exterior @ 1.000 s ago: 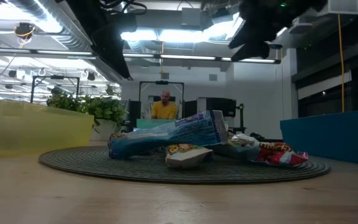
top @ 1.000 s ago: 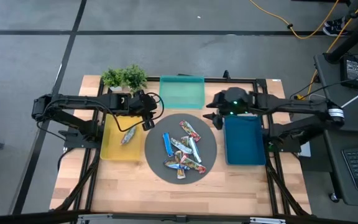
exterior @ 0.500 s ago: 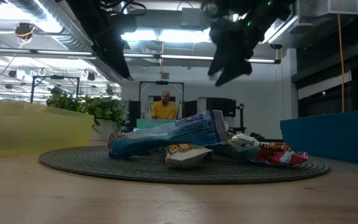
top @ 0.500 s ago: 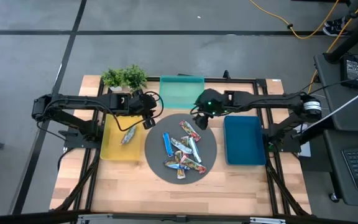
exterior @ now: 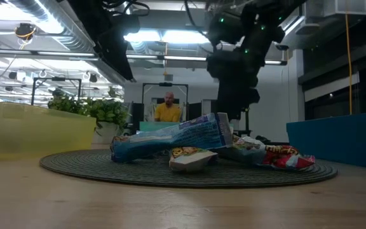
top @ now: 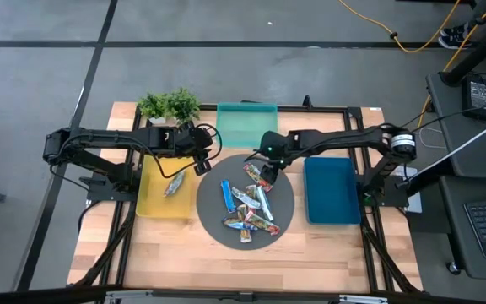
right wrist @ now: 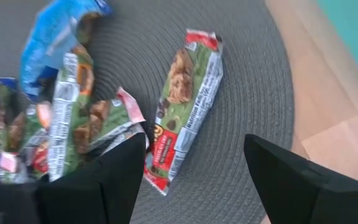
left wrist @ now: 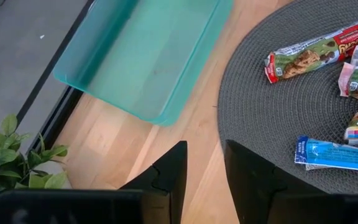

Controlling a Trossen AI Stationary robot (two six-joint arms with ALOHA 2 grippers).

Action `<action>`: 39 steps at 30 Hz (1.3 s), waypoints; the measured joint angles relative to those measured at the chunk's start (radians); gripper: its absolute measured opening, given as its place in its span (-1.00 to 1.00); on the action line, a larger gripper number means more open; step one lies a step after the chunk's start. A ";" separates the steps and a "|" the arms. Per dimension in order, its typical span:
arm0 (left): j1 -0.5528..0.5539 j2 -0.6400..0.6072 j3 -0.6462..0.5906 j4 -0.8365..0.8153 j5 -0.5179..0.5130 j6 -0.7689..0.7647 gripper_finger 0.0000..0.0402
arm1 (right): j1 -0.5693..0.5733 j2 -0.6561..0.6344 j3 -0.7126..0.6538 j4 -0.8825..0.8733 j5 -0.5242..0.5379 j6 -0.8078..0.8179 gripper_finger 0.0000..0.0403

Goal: Pick and place Granola Bars by type
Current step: Put the red granola bar into the yellow bin

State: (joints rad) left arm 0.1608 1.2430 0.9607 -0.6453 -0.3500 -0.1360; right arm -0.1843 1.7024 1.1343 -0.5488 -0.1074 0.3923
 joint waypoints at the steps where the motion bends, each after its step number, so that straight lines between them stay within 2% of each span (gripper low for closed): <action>1: 0.000 0.000 0.000 0.000 0.000 0.000 -0.51 | 0.000 0.009 0.000 0.000 0.000 0.000 0.36; 22: 0.000 0.000 0.000 0.004 -0.016 0.000 -0.53 | 0.050 0.130 0.000 0.042 -0.026 0.006 0.34; 28: 0.000 0.000 0.000 0.024 -0.016 0.000 -0.53 | 0.060 0.175 0.000 0.051 -0.026 0.023 0.19; 39: 0.000 0.000 0.000 0.026 -0.016 0.000 -0.54 | 0.061 0.187 0.000 0.061 -0.025 0.014 -0.24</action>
State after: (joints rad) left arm 0.1608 1.2434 0.9607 -0.6189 -0.3660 -0.1360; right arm -0.1235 1.8893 1.1343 -0.4875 -0.1326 0.4060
